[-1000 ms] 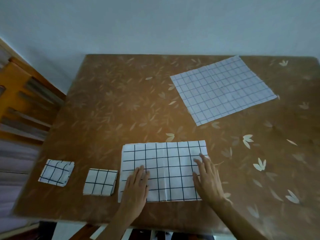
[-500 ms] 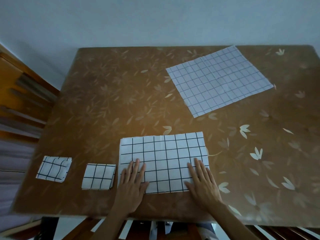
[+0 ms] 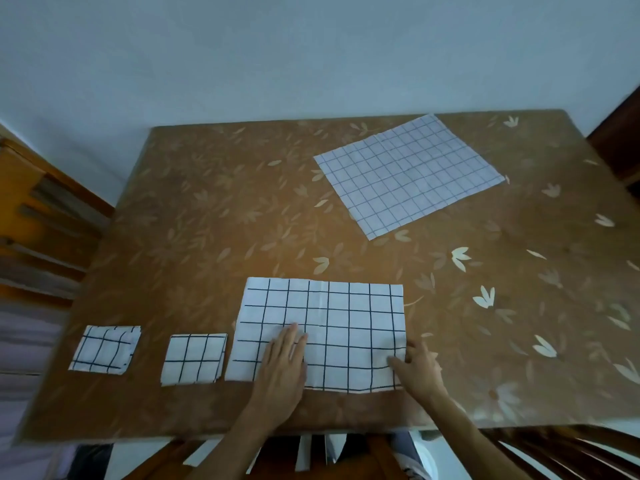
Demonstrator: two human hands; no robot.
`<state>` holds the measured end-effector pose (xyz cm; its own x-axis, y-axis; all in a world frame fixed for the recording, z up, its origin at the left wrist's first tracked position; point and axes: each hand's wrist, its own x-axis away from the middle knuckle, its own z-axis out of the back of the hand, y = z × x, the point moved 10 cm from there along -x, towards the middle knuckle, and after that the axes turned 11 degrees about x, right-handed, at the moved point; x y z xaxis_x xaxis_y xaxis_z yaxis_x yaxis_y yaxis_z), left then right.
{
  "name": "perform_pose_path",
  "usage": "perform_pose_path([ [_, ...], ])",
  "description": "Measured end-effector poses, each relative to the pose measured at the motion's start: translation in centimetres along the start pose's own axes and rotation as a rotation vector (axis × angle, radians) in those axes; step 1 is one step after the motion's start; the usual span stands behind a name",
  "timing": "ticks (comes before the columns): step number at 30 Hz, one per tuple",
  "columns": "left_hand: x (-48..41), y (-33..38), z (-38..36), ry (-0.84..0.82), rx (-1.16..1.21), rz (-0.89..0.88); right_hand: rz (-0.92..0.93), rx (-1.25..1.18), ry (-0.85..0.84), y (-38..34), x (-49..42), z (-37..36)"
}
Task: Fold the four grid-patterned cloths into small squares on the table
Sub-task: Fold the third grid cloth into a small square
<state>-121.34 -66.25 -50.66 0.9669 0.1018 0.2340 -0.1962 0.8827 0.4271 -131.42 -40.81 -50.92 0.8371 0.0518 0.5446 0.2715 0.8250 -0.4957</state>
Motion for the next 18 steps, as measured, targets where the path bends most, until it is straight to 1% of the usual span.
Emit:
perform_pose_path([
  [4,1.3,4.6,-0.1,-0.133,0.167,-0.087,-0.023,-0.318,-0.061,-0.9,1.5,0.1],
  [7,2.0,7.0,0.1,-0.141,0.250,-0.077,-0.035,-0.490,-0.054,-2.0,3.1,0.6],
  [9,2.1,7.6,0.2,-0.107,0.273,-0.051,0.010,-0.562,-0.065,-3.4,4.4,1.1],
  [11,2.0,7.7,0.8,-0.033,0.310,-0.030,0.099,-0.591,-0.078,-5.1,5.9,1.7],
  [14,1.7,7.2,2.0,0.079,0.432,0.005,0.227,-0.611,-0.120,-7.4,8.1,2.6],
  [16,1.6,6.7,3.0,0.102,0.534,0.031,0.301,-0.599,-0.151,-8.7,9.2,3.1],
  [18,1.5,6.2,4.4,0.106,0.704,0.069,0.334,-0.586,-0.160,-9.2,10.0,3.7],
])
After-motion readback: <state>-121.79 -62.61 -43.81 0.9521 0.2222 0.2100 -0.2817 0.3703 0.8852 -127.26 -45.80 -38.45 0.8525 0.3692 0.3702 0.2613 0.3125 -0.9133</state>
